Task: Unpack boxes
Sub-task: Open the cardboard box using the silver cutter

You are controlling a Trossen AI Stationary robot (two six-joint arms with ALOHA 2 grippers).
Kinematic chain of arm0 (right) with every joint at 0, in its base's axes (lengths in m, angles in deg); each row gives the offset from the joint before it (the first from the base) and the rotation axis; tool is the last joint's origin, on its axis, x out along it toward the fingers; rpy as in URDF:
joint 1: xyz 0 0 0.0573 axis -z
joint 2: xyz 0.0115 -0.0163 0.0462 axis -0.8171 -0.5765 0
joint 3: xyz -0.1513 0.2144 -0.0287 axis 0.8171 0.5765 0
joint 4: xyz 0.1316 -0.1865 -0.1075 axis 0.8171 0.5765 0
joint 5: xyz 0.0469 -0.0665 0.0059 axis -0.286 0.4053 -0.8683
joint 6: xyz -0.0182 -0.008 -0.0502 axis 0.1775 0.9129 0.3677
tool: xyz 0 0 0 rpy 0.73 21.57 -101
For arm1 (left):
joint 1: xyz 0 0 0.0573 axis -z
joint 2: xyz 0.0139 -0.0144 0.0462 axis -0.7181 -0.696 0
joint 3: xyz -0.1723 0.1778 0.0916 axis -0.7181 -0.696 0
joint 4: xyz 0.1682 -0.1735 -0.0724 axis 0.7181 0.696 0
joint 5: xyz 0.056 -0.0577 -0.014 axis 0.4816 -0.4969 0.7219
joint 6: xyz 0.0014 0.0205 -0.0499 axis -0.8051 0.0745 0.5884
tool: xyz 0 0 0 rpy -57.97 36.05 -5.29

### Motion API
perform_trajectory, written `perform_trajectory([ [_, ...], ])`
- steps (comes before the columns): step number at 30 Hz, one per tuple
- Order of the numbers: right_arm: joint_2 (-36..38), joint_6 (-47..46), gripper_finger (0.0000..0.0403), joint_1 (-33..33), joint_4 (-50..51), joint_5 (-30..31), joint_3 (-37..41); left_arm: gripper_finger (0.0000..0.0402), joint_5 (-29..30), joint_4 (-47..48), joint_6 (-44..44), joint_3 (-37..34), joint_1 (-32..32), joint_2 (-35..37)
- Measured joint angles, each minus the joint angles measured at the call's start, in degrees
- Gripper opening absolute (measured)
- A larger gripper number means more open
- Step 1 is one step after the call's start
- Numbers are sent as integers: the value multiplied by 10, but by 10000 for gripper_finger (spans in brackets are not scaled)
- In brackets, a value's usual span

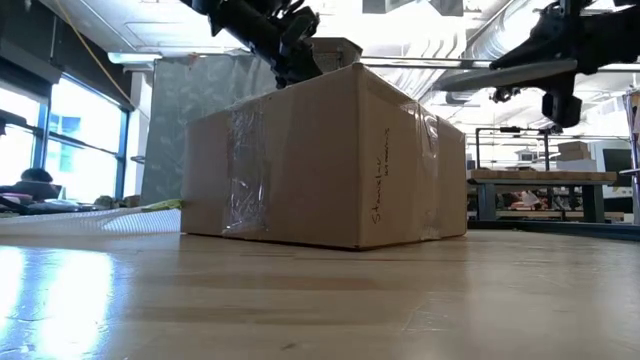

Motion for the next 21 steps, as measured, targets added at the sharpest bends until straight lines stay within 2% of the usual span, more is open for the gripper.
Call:
perform_trajectory([
  [4, 1, -31, 59, -41, 42, 62, -48, 0, 0, 6, -6, 0, 7, 0],
  [8, -3, -79, 59, -75, 104, 70, -81, 0, 3, 25, -28, 0, 20, 10],
  [11, -12, -123, 59, -100, 111, 76, -41, 0, 10, 44, -35, 0, 33, 24],
  [15, -10, -156, 59, -121, 42, 97, 10, 0, 31, 118, -21, 0, 55, 38],
  [18, -6, -154, 59, -135, -8, 135, 30, 0, 54, 189, -4, 0, 82, 47],
  [21, 7, -149, 59, -146, -3, 151, 33, 0, 88, 230, 12, 0, 108, 48],
])
